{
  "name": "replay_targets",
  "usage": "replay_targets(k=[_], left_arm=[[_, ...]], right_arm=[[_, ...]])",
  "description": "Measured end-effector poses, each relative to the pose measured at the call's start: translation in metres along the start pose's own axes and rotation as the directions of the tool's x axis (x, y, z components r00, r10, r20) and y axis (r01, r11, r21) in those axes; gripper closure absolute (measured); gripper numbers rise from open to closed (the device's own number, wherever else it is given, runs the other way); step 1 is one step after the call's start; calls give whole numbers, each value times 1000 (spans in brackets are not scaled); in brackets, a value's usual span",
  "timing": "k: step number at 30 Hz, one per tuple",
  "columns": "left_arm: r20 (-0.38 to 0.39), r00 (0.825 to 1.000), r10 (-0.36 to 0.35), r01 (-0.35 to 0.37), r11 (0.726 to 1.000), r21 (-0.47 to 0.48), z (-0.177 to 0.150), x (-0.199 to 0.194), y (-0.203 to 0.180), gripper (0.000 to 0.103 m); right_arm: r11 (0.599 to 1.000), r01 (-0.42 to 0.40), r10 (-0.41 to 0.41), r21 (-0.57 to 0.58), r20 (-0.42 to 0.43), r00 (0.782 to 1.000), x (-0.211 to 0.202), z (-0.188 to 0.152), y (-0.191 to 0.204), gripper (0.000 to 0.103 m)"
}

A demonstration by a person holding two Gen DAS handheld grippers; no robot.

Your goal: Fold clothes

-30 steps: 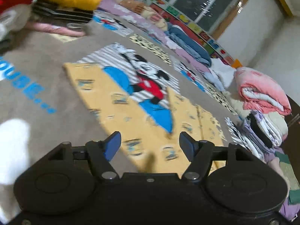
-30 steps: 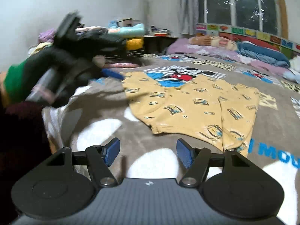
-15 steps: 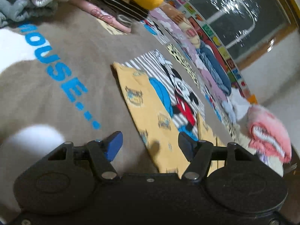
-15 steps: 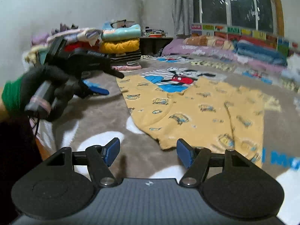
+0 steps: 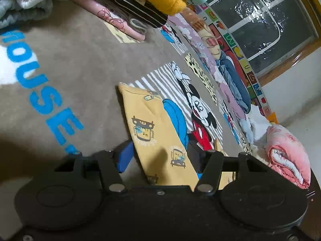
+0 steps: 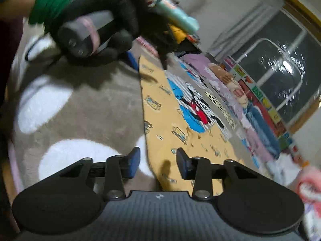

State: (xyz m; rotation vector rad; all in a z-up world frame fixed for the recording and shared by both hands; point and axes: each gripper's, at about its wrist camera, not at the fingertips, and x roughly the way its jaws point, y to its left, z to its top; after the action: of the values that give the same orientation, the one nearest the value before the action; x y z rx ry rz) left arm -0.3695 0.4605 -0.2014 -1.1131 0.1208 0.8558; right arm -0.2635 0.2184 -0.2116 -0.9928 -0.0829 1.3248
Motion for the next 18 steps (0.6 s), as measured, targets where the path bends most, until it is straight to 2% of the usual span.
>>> replay_targets(k=[5,8,10,14,18], left_arm=[[1,1000,5,-5,1000,-5,-1,-3,0,46],[2,1000,11,-11,1000,-4,-2,-4,-1,46],[3,1000,22,-22,1000,0,-3,-7,-3,46],[-12,998,-64,63,997,-41,-2,-17,-11,46],[-64,987,-145,149,987,63,-9,-19,-42,46]], right_arm=[[985,9,-24,-173,-84,996,14,16,14,65],[975,-8,-15,-220,-105,994,20,21,15,73],[981,-28,7,-191,-109,994,22,20,10,97],[994,-50,40,-101,-97,994,22,18,-1,100],[994,-58,60,91,-24,998,12,12,-17,100]])
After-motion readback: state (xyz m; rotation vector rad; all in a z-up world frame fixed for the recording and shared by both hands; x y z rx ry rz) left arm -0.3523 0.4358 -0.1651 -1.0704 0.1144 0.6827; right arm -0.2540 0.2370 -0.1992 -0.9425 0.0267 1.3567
